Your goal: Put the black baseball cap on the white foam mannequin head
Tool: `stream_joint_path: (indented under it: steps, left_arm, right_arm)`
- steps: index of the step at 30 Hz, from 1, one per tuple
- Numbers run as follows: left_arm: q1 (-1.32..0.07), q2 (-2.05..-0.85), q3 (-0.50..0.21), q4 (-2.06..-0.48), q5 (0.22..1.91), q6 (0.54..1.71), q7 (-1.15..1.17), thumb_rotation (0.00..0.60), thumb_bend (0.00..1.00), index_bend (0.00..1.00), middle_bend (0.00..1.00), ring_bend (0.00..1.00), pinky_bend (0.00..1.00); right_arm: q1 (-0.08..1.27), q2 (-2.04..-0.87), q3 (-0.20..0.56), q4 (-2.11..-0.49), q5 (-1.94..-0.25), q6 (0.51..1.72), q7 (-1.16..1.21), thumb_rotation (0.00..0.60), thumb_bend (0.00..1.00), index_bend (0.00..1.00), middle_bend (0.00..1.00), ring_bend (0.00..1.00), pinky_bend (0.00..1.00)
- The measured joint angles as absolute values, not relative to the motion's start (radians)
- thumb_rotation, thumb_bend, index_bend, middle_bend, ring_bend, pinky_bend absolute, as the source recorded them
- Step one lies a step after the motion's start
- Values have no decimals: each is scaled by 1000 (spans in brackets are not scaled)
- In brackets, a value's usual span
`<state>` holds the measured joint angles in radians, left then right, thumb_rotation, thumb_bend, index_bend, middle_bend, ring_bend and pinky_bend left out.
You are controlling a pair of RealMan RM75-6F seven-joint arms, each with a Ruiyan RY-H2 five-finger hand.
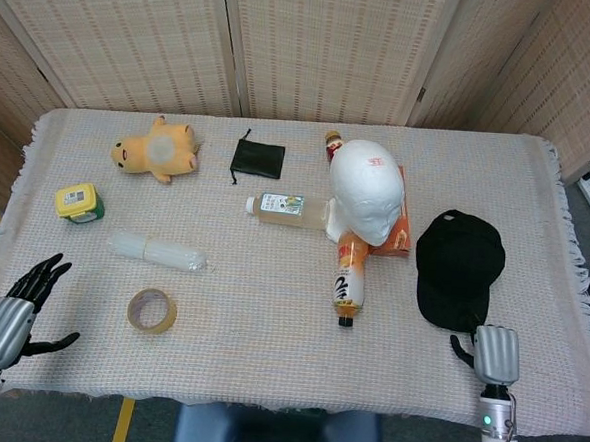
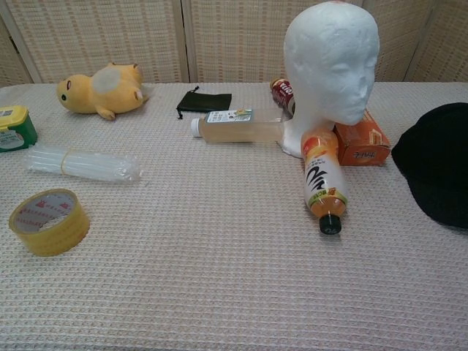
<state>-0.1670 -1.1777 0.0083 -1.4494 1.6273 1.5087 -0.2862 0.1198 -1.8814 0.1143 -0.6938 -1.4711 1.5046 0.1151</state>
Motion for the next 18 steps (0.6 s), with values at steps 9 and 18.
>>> stream_joint_path:
  steps: [9, 18]
  left_arm:
    - [-161, -1182, 14, -1449, 1654, 1535, -276, 600, 163, 0, 15, 0, 199]
    - [-162, -1183, 7, -1451, 1644, 1533, -284, 600, 165, 0, 17, 0, 202]
  right_arm:
    - [156, -1948, 126, -595, -1465, 1477, 139, 600, 209, 498, 1000, 1000, 1000]
    - [176, -1989, 133, -511, -1456, 1465, 161, 600, 214, 498, 1000, 1000, 1000]
